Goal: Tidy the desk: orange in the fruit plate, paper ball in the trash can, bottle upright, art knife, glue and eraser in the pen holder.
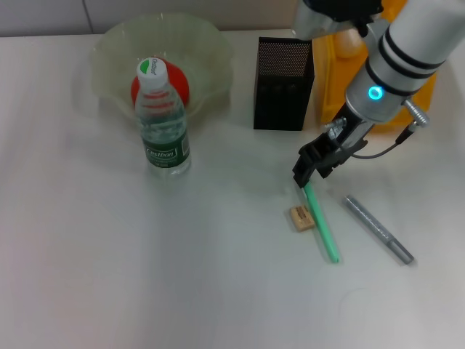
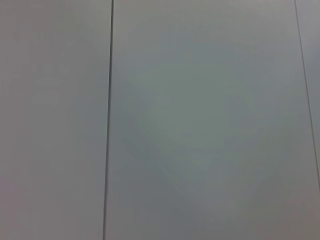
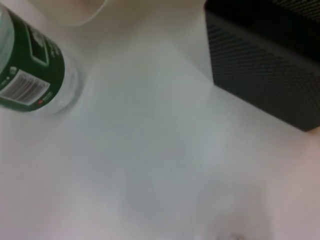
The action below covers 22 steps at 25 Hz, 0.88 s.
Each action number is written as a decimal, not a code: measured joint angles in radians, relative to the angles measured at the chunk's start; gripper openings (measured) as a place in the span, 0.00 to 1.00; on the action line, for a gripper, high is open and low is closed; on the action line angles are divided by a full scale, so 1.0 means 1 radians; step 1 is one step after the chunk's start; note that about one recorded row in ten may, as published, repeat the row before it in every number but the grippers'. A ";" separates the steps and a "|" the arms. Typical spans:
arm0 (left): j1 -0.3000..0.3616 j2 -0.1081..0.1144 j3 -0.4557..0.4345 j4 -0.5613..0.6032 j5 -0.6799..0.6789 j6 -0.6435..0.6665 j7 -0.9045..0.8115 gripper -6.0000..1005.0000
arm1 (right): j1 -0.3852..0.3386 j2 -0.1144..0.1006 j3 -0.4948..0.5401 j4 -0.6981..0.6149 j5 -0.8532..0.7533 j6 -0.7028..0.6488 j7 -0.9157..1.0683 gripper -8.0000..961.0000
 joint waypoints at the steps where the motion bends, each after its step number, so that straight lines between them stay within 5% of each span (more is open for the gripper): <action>1: 0.001 0.000 0.000 0.000 -0.001 0.000 0.004 0.71 | 0.000 0.000 0.000 0.000 0.000 0.000 0.000 0.48; 22: 0.019 0.002 0.000 0.007 -0.009 0.008 0.005 0.71 | 0.006 0.003 -0.075 0.083 0.067 0.074 -0.015 0.40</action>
